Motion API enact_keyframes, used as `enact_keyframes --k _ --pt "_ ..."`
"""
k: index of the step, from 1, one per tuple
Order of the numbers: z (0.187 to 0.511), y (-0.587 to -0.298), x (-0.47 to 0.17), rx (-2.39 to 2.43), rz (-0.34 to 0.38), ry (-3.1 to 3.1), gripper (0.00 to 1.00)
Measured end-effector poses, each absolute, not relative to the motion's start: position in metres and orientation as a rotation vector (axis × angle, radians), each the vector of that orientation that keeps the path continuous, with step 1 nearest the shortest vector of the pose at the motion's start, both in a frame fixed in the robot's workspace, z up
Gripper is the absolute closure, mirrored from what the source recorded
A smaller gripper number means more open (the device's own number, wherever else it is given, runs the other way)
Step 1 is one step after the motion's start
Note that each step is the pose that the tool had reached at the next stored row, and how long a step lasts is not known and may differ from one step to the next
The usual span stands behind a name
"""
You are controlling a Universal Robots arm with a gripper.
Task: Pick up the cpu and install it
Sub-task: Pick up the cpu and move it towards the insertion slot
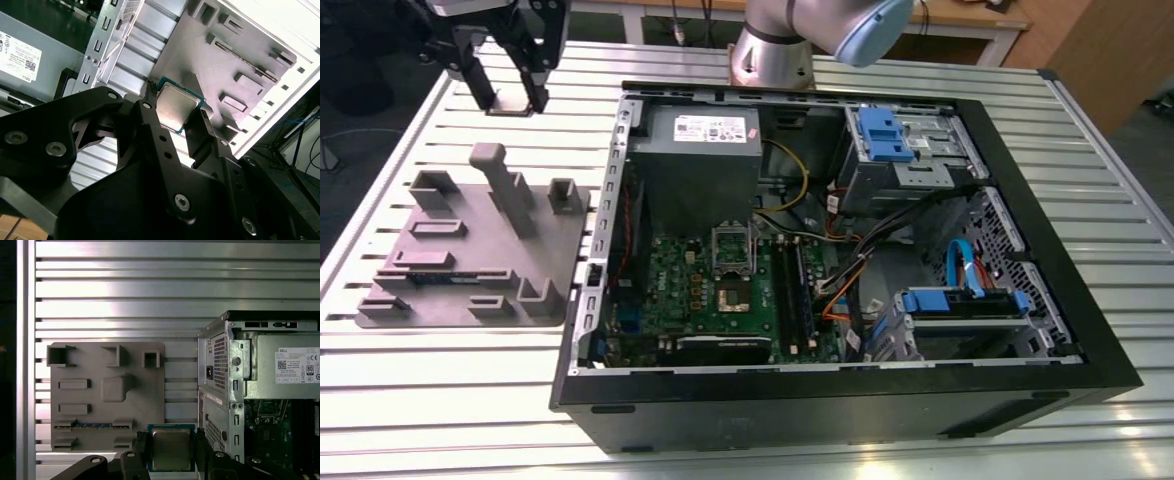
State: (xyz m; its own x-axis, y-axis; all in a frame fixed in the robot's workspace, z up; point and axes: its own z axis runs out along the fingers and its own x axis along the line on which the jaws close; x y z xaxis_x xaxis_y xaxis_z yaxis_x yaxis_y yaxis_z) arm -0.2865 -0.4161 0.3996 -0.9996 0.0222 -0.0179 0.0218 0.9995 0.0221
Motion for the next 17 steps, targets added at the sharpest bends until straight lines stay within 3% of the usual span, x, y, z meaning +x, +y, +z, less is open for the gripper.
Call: enact_keyframes --k 17 --pt "0.400 -0.416 -0.228 0.034 0.034 3.125 0.53"
